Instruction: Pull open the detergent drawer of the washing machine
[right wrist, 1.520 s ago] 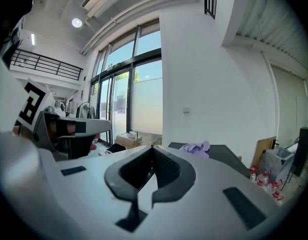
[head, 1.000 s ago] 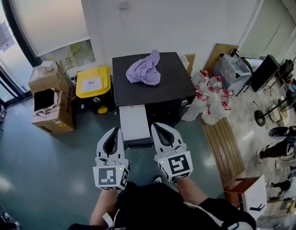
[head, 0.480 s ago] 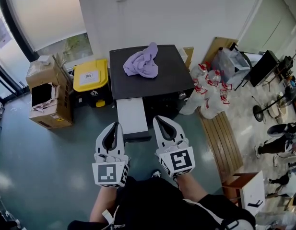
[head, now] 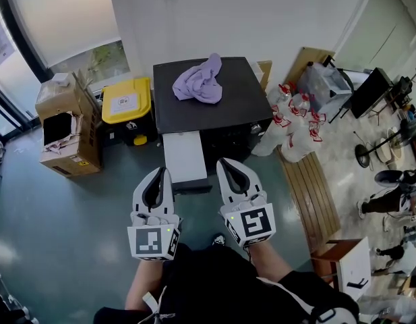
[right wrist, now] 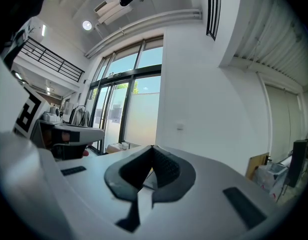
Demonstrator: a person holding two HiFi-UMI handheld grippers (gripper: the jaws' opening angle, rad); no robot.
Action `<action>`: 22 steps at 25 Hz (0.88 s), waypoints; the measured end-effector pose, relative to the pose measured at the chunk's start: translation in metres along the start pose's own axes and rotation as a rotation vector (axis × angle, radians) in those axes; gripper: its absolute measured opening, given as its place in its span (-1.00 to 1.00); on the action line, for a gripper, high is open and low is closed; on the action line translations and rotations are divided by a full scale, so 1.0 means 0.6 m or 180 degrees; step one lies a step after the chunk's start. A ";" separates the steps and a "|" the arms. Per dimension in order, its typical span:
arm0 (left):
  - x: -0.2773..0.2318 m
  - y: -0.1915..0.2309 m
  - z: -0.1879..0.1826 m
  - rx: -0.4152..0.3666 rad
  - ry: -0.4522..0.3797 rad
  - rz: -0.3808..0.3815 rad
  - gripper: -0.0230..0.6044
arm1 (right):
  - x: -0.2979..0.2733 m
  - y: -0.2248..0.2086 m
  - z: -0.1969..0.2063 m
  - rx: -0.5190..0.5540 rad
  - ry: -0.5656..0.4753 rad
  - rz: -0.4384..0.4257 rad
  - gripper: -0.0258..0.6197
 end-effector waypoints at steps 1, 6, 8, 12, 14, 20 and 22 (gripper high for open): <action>0.001 0.000 0.000 0.0003 0.0001 0.0005 -0.85 | 0.001 0.001 0.000 0.0003 0.0001 0.0001 -0.90; 0.006 -0.003 0.000 0.0022 0.0010 0.0047 -0.85 | 0.004 0.003 0.001 0.0015 0.0002 0.0004 -0.90; 0.005 -0.004 0.001 0.0021 0.0009 0.0056 -0.85 | 0.004 0.003 0.003 0.0009 0.0009 0.0006 -0.90; 0.003 -0.005 0.001 0.0022 0.0019 0.0052 -0.85 | 0.005 0.002 0.002 0.0011 0.0005 0.0014 -0.90; 0.003 -0.005 0.003 0.0023 0.0028 0.0051 -0.85 | 0.005 0.002 0.002 0.0012 0.0008 0.0016 -0.90; 0.002 -0.005 0.002 0.0027 0.0036 0.0063 -0.85 | 0.004 0.001 0.000 0.0006 0.0026 0.0019 -0.90; 0.002 -0.005 0.003 0.0032 0.0040 0.0065 -0.85 | 0.004 -0.001 0.003 0.0002 0.0023 0.0022 -0.90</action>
Point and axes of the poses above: the fingertips, and each gripper's own axes: x backward along the fingers, y to its left, z out of its underside, the point moved 8 cm from there along x, backward along the fingers, and after that the axes turned 11 degrees about x, right-handed, at the moved point
